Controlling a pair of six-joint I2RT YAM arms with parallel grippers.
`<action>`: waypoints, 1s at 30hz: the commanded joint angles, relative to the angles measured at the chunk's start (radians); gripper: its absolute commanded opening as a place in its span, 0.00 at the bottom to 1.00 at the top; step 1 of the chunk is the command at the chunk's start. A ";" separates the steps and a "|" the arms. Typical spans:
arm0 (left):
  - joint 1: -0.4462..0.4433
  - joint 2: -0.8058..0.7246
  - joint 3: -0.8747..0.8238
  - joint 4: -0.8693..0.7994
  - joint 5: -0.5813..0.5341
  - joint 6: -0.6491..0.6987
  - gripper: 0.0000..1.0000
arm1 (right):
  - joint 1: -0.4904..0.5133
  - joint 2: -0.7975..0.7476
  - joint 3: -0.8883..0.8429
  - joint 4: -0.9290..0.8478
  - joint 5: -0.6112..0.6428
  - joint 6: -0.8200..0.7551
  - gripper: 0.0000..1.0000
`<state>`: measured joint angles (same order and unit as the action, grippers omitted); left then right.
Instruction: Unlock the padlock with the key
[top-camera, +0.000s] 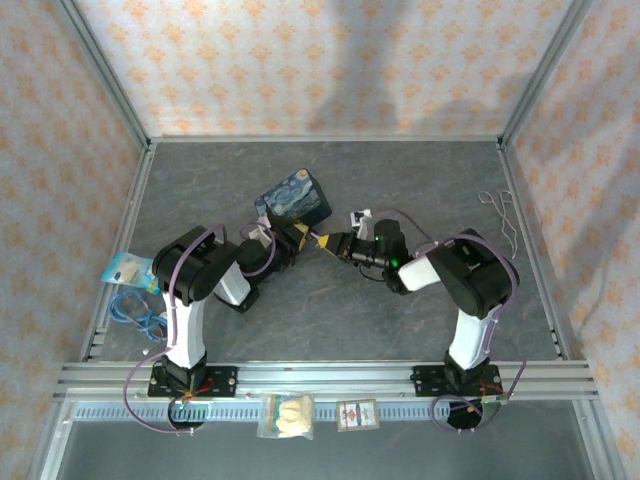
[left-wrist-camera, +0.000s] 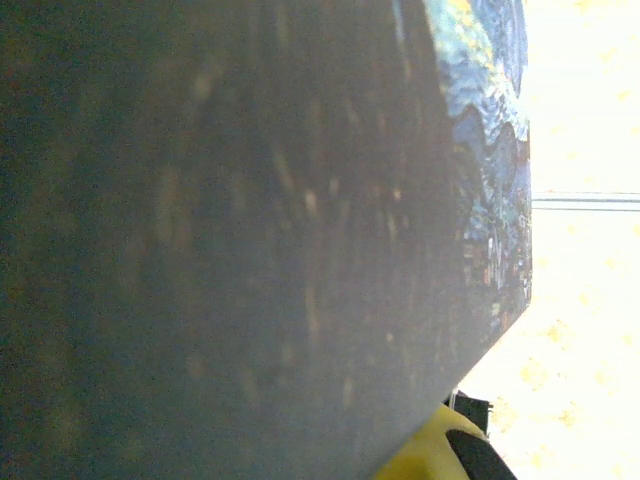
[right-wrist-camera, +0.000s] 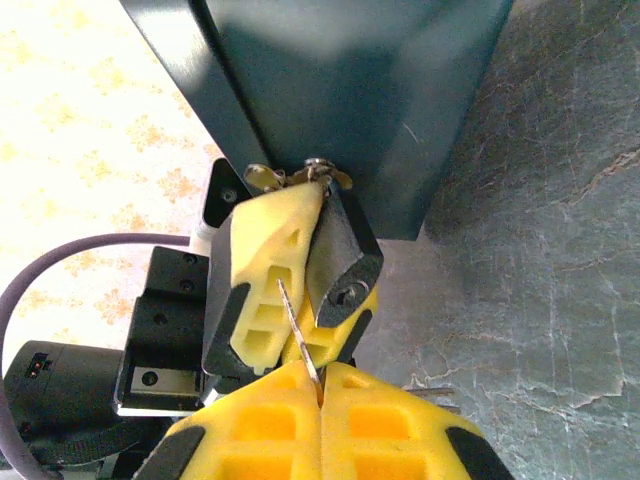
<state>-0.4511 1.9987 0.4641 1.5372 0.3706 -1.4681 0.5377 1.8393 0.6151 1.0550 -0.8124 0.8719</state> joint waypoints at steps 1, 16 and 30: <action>-0.006 0.006 -0.008 0.194 0.002 -0.017 0.00 | -0.011 0.006 0.007 0.015 0.011 -0.021 0.00; -0.008 -0.004 -0.004 0.190 -0.002 -0.015 0.00 | -0.017 -0.004 -0.045 0.036 0.034 0.004 0.00; -0.023 -0.003 0.016 0.183 -0.002 -0.012 0.00 | 0.004 0.012 -0.023 0.047 0.020 0.012 0.00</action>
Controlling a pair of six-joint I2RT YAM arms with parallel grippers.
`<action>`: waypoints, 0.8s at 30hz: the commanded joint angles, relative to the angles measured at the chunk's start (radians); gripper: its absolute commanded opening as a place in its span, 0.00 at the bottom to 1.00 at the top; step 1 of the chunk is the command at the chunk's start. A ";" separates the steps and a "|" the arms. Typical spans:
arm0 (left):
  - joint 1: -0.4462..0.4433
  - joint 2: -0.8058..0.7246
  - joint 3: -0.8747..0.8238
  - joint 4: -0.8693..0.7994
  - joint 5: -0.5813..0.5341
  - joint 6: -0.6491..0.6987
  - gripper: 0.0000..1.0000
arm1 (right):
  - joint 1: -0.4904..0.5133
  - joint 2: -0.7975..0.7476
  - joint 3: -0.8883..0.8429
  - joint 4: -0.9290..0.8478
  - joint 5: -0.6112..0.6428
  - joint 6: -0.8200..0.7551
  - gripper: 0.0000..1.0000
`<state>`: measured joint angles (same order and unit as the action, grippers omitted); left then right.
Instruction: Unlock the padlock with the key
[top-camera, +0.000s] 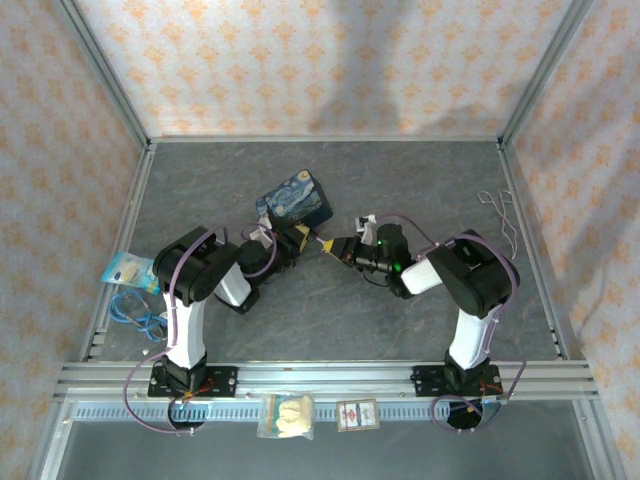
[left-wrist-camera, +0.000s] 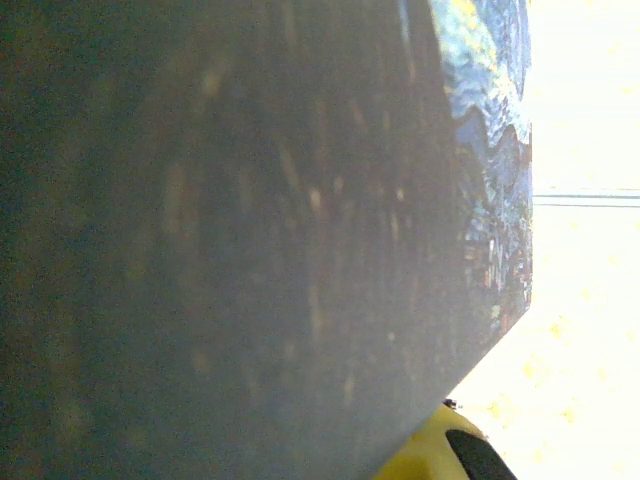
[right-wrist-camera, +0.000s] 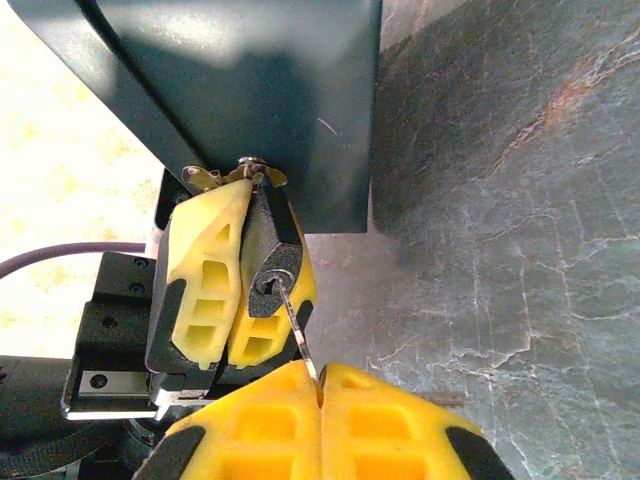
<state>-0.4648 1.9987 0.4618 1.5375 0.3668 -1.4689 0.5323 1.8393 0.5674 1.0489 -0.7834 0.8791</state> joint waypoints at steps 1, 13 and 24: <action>-0.011 -0.003 0.020 0.182 0.003 -0.011 0.00 | 0.009 0.016 0.029 0.054 -0.010 0.006 0.00; -0.033 0.014 0.047 0.164 0.008 -0.013 0.00 | 0.011 0.024 0.051 0.059 -0.031 0.008 0.00; -0.040 0.029 0.045 0.192 0.027 0.003 0.00 | -0.002 -0.011 0.041 0.067 -0.092 0.038 0.00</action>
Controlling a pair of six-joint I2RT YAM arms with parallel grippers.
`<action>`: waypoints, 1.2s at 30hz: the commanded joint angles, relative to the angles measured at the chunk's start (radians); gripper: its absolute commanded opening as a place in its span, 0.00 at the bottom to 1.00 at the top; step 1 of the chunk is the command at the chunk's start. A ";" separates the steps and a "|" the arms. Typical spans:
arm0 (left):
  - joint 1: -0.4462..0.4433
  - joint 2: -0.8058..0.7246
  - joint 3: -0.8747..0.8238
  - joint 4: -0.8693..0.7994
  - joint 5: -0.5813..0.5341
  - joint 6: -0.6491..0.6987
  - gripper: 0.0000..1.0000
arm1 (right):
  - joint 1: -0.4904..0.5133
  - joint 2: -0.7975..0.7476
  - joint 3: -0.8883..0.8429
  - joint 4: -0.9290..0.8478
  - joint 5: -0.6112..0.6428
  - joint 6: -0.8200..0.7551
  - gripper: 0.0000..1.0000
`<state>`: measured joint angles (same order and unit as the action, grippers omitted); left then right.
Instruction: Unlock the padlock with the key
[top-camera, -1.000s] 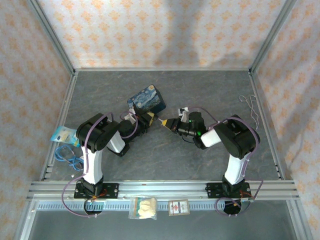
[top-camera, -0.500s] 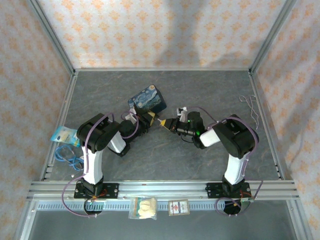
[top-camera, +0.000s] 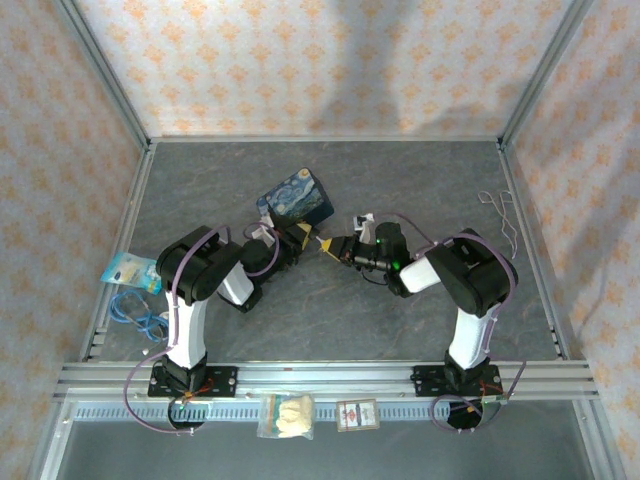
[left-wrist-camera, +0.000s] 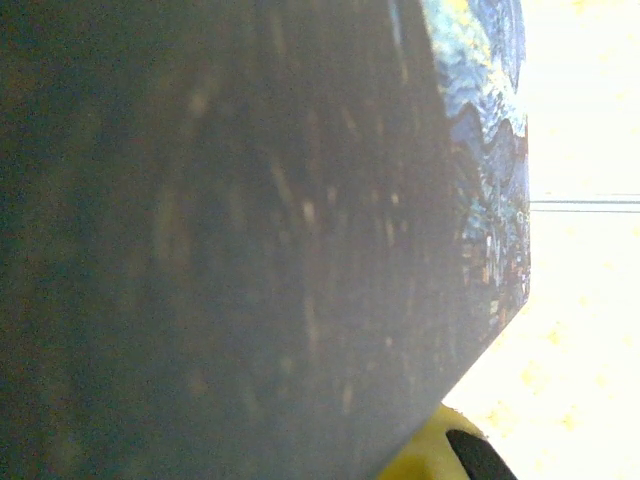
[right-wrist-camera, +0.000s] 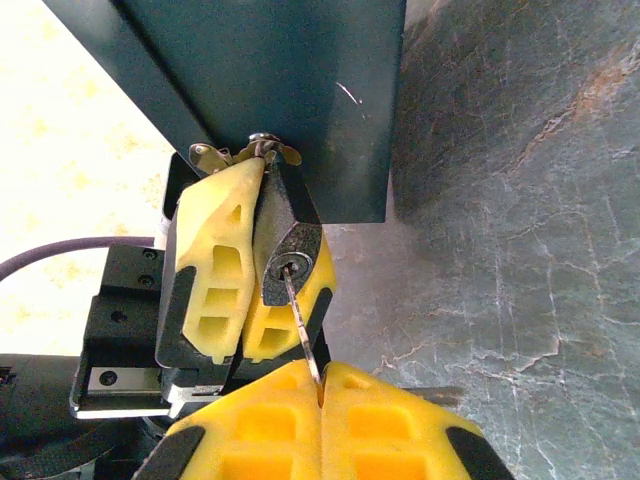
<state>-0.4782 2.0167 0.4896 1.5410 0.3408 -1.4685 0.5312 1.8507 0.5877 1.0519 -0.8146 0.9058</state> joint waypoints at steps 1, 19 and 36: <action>-0.026 0.012 0.014 0.198 0.058 0.006 0.00 | -0.006 -0.021 0.022 0.072 -0.069 0.021 0.00; -0.028 0.001 0.016 0.297 0.174 0.043 0.00 | -0.055 0.049 0.047 0.195 -0.137 0.225 0.00; -0.027 -0.057 0.018 0.297 0.260 0.086 0.00 | -0.069 0.094 0.067 0.233 -0.059 0.334 0.00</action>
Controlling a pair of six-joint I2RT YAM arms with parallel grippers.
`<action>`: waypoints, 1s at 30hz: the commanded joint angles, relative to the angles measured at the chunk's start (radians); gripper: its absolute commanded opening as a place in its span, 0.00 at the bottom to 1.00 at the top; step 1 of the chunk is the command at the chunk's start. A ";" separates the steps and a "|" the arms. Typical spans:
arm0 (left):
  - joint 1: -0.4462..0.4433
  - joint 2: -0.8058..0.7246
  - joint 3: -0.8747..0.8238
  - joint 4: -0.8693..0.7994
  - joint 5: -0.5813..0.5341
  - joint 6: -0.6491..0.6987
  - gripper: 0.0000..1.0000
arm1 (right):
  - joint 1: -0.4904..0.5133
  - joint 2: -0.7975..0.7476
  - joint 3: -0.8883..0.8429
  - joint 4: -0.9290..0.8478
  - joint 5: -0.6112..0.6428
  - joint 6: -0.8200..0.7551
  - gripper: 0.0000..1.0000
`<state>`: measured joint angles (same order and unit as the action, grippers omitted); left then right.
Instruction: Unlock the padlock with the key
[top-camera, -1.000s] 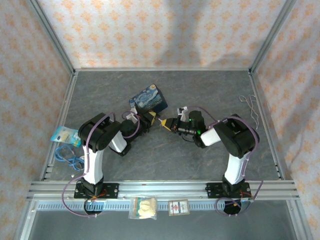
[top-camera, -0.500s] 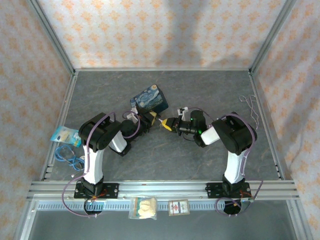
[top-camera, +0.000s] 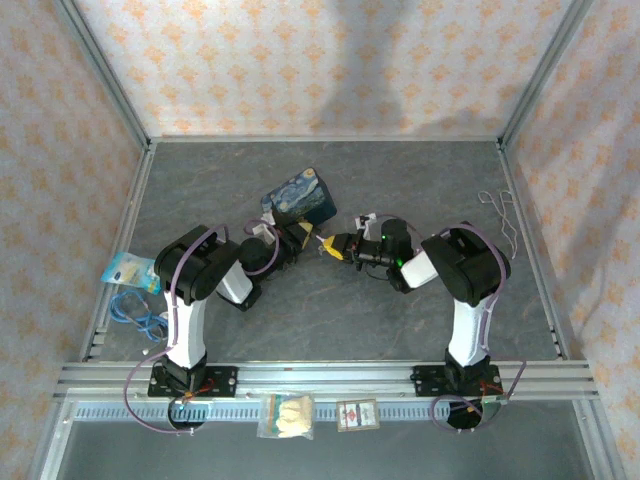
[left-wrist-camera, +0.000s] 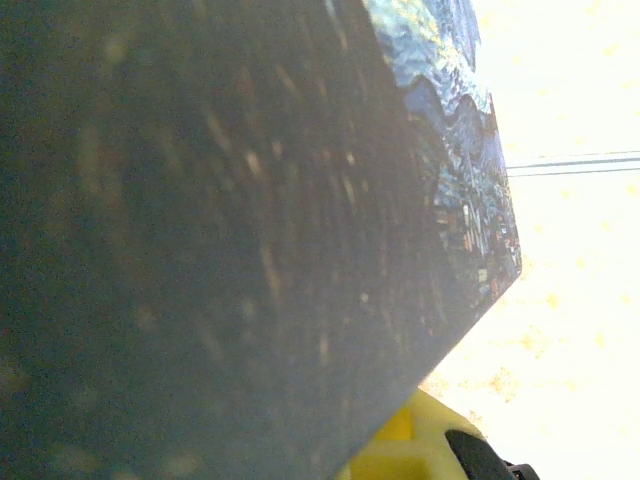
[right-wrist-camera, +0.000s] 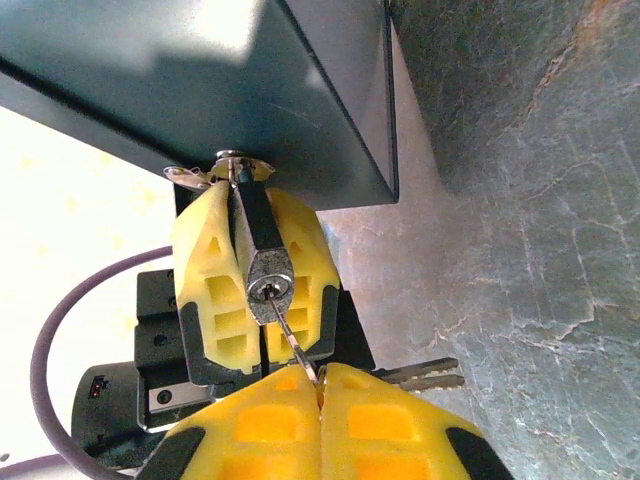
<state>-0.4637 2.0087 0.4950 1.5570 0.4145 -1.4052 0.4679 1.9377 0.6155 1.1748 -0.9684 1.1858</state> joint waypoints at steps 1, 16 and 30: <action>-0.042 -0.053 0.011 0.282 0.187 0.023 0.00 | -0.007 0.006 0.038 0.120 0.100 0.066 0.00; -0.043 -0.042 0.010 0.281 0.130 0.022 0.00 | 0.014 -0.061 -0.031 0.119 0.174 0.084 0.00; -0.098 -0.034 -0.025 0.273 -0.150 -0.053 0.00 | 0.084 -0.111 -0.108 0.143 0.345 0.088 0.00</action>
<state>-0.5270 1.9957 0.4805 1.5570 0.2916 -1.4300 0.5327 1.8629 0.5056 1.2457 -0.6762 1.2819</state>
